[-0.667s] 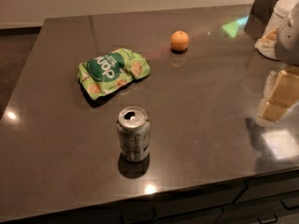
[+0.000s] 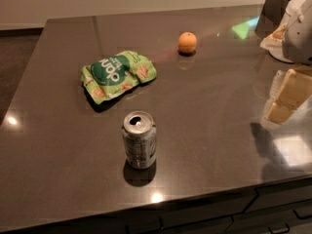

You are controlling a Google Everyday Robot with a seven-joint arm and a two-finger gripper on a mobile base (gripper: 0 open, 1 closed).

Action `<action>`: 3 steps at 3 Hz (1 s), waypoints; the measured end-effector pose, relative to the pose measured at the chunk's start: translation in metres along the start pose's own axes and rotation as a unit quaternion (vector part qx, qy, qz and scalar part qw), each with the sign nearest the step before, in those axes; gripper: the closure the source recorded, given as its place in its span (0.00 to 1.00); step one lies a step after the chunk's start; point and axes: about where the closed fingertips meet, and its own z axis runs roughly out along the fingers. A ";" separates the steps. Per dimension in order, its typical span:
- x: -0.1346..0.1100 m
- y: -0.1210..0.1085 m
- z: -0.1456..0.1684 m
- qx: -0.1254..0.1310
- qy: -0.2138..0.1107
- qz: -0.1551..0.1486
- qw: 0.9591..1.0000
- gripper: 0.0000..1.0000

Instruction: Move 7up can near orange

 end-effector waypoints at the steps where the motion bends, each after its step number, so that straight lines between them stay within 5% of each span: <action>1: -0.041 0.014 -0.002 -0.020 -0.072 -0.021 0.997 0.00; 2: -0.087 0.044 -0.001 -0.043 -0.134 -0.060 0.988 0.00; 3: -0.142 0.085 0.014 -0.058 -0.184 -0.112 0.975 0.00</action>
Offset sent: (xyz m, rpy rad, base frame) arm -0.0488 0.1542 0.0091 0.3672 0.0138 0.3440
